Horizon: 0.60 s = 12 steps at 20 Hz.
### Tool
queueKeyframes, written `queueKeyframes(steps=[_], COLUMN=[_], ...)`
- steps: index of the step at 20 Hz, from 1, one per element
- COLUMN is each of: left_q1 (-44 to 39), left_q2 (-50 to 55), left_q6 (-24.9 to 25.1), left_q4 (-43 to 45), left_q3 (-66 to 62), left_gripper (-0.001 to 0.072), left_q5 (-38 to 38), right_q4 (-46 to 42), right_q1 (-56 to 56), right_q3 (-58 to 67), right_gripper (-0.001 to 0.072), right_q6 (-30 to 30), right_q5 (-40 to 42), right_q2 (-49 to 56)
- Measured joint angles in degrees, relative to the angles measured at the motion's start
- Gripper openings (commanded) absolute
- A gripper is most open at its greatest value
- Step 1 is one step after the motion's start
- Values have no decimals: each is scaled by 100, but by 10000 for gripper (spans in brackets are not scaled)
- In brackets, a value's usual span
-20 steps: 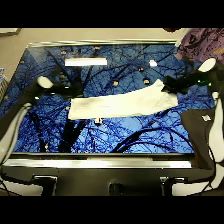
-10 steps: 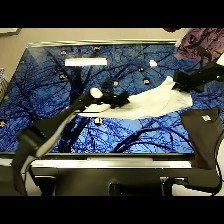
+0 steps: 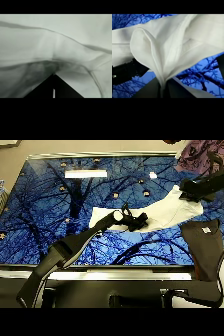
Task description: Fold the clothes and pants, and hang the long-sleeved shirts on hangers.
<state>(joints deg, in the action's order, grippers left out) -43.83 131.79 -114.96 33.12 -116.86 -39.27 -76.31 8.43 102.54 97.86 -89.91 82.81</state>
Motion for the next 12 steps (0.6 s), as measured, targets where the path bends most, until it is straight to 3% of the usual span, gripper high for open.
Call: queueKeyframes(steps=[7,12], left_q1=[-48,632], left_q2=[50,-782], left_q6=[-319,-334], left_q4=[116,1681], left_q3=[-85,-92], left_gripper=[11,13], left_q5=[101,-1368], right_q4=[9,208], right_q1=[0,-33], right_q3=[83,87], right_gripper=[33,33], right_q6=[109,507], right_q5=[-83,24], right_q2=[-2,-4])
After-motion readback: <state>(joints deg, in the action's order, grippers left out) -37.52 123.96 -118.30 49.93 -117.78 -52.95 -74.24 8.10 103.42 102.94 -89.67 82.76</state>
